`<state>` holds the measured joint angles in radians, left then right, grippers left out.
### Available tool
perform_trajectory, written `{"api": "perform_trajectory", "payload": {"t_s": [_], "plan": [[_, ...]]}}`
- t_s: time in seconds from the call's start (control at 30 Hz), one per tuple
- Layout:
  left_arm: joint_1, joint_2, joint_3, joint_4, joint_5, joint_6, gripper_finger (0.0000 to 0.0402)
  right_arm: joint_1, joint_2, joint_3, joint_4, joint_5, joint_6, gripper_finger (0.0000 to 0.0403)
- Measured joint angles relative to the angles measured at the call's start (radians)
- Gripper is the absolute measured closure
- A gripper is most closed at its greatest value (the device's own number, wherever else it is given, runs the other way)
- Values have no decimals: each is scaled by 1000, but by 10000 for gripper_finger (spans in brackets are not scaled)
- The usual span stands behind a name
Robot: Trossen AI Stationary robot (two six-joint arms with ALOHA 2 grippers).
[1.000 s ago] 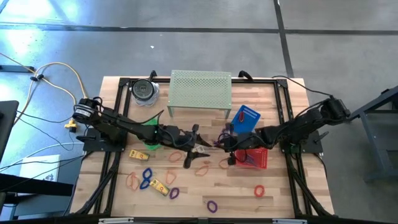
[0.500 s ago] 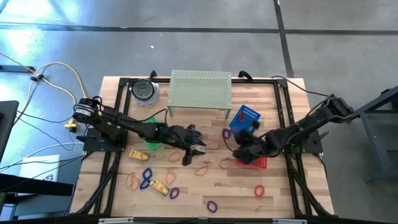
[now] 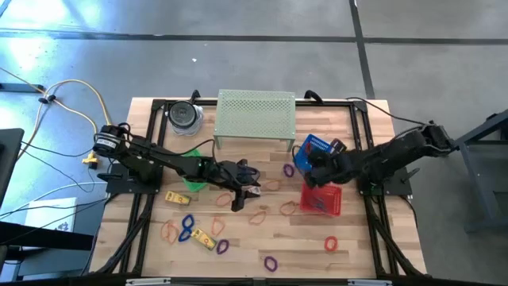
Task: Pick & Place Office Desk Supplies
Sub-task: Put the violet spring keychain into the blue basket
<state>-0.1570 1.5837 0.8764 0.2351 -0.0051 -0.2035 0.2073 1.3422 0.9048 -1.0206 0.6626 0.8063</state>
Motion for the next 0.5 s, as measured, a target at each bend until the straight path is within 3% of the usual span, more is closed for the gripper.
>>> {"api": "perform_trajectory", "payload": {"t_s": [0.33, 0.5], "plan": [[-3, 0, -1, -62, 13, -28, 220, -275, 0, -52, 202, -363, -298, 394], [-3, 0, -1, -55, 79, -48, 220, -367, 0, -79, 215, -428, -300, 392]]}}
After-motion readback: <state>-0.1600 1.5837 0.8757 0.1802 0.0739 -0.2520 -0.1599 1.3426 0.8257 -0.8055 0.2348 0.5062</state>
